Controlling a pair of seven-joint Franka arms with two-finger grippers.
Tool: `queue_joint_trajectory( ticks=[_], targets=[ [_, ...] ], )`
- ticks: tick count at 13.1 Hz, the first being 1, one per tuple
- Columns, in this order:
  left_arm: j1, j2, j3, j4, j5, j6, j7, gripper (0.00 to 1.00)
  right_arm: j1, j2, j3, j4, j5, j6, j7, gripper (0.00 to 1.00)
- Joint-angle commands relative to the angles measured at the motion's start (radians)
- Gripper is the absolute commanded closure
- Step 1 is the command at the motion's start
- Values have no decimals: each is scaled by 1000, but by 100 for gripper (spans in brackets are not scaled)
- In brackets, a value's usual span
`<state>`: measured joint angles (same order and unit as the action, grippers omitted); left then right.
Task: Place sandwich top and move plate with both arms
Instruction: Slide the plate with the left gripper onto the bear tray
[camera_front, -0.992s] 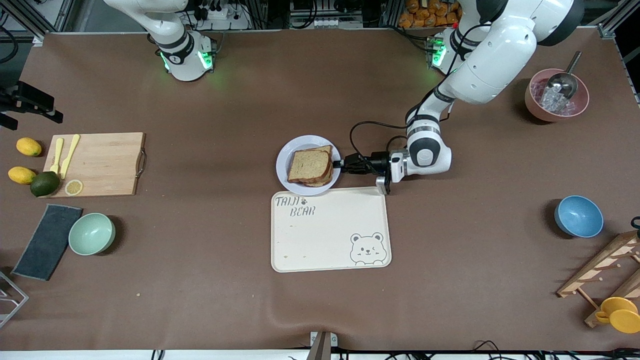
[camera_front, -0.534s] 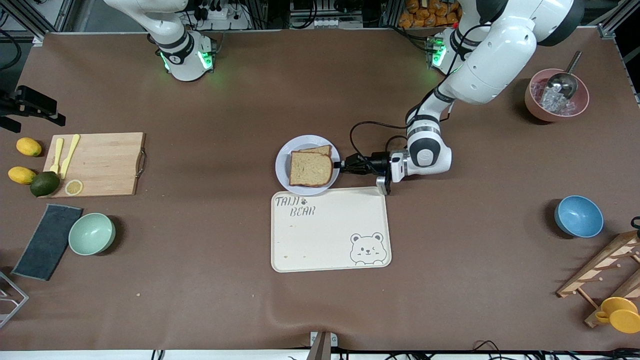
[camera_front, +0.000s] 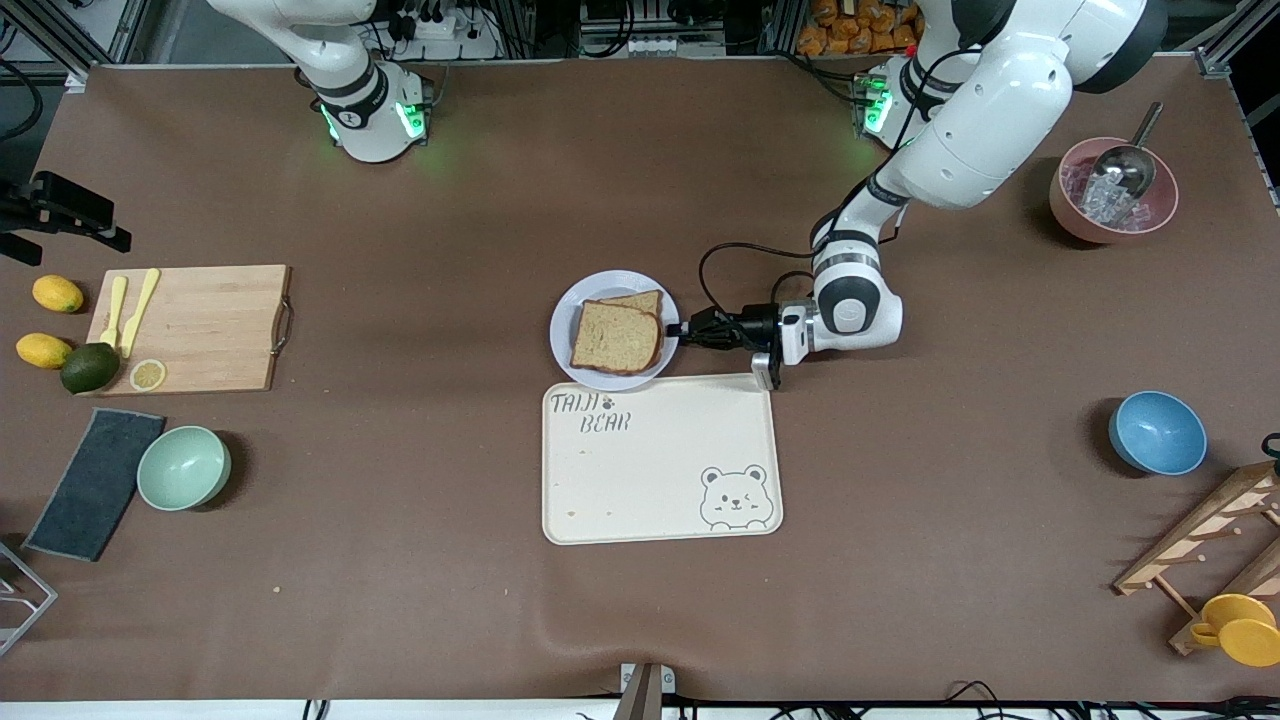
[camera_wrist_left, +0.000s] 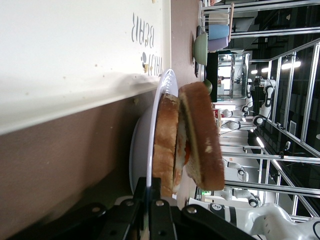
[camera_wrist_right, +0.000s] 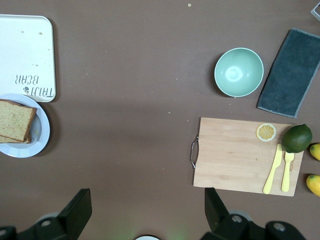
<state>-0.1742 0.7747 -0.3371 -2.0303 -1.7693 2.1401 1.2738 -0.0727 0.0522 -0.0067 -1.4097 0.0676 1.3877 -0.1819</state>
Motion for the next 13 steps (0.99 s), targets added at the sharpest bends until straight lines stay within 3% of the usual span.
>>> queue_joint_trajectory(
  ticks=[1,5,10,13],
  targets=[
    [-27,78,-3,73,-38,38,62,100,-4,-3,7,-2,-14,2,12,0],
    [7,43,-54,71,-38,37,62,100,-2,-3,7,-2,-17,4,12,0],
    [129,9,-184,61,-36,37,50,100,2,-2,7,-2,-15,4,13,0],
    [153,-28,-189,67,-29,35,44,100,-6,8,7,-2,-11,5,13,0]
  ],
)
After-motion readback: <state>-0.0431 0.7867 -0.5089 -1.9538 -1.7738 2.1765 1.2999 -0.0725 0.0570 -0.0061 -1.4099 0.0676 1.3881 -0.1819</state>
